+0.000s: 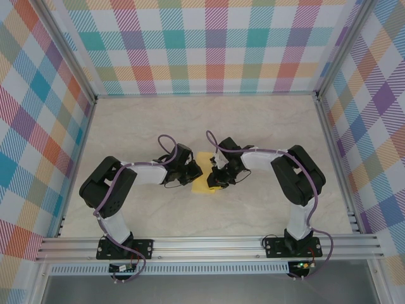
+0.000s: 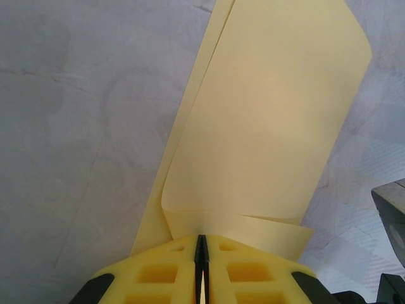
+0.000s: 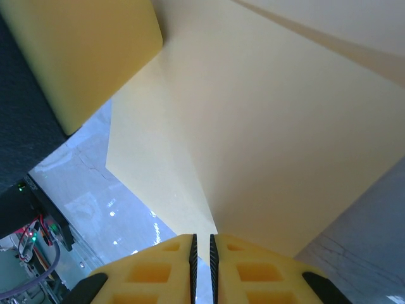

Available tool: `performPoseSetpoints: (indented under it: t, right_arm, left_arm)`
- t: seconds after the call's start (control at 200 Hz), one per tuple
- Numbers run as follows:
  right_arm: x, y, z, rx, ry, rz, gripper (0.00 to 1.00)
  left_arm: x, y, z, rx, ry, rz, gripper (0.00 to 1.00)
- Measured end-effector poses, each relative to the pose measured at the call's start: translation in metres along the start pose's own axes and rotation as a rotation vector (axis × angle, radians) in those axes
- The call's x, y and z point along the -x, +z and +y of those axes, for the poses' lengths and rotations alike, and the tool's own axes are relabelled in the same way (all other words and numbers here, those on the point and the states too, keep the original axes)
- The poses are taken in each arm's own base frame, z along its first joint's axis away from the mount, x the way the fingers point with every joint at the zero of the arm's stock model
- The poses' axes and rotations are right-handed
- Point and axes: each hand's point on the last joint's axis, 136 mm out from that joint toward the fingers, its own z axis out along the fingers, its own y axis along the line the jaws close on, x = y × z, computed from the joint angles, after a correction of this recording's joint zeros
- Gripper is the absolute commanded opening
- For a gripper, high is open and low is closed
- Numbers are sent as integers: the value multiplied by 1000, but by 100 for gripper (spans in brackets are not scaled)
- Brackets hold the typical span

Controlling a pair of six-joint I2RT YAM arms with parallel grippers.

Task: Fold a paper plane with a square sheet of paper (pick it up from the middle)
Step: Fold the triangle a second time at the center of the table.

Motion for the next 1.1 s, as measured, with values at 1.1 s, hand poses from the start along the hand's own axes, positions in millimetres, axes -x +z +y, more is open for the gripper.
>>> performPoseSetpoints:
  t: [1.1]
  right_arm:
    - [-16, 5, -9, -4, -42, 7, 14]
  left_arm:
    - [0, 0, 0, 2, -3, -2, 12]
